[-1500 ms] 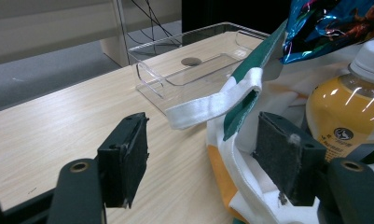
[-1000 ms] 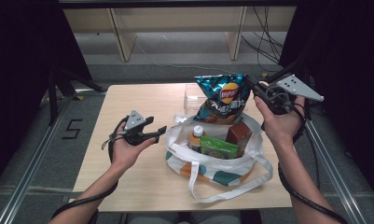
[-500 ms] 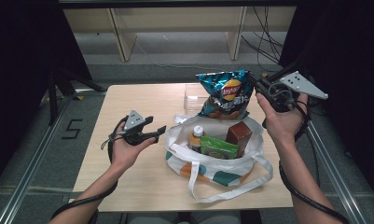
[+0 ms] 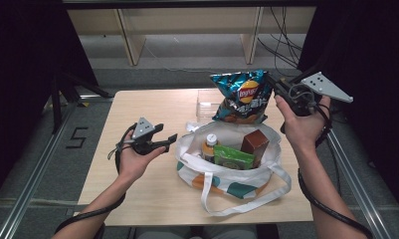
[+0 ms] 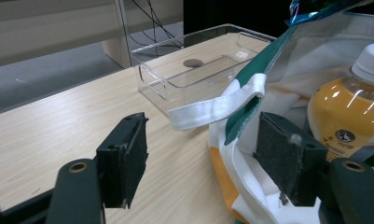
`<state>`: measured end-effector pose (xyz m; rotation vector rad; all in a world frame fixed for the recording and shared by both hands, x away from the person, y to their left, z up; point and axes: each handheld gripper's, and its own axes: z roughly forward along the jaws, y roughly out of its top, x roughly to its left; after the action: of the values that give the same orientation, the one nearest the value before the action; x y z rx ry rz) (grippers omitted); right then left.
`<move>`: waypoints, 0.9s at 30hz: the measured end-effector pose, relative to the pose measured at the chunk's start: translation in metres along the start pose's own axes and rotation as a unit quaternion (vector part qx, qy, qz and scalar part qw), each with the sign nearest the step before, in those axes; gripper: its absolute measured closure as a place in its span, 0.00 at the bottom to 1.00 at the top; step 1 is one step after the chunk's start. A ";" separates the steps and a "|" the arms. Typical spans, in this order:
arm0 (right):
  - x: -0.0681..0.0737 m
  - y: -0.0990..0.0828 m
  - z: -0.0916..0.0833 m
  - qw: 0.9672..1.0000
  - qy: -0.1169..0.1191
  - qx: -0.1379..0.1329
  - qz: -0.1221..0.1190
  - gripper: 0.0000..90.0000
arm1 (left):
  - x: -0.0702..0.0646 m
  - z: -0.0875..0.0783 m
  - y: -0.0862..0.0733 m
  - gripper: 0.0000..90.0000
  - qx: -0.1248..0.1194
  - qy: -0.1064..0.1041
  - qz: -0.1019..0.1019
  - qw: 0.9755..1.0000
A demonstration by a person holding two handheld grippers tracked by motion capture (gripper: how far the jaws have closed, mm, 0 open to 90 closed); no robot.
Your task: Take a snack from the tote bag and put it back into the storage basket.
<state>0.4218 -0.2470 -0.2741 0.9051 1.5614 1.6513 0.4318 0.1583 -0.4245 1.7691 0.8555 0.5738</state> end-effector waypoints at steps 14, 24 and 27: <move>0.002 0.012 0.005 1.000 0.002 -0.006 0.001 1.00 | 0.001 0.001 0.001 0.37 -0.002 0.000 -0.001 1.000; 0.001 0.015 0.009 1.000 0.001 -0.013 0.005 1.00 | 0.001 0.000 0.001 0.37 -0.004 -0.002 -0.001 1.000; 0.000 0.017 0.011 1.000 0.002 -0.011 0.005 1.00 | 0.002 0.001 0.001 0.37 -0.003 -0.002 -0.003 1.000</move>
<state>0.4306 -0.2417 -0.2568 0.8995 1.5398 1.6748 0.4334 0.1592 -0.4241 1.7609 0.8546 0.5678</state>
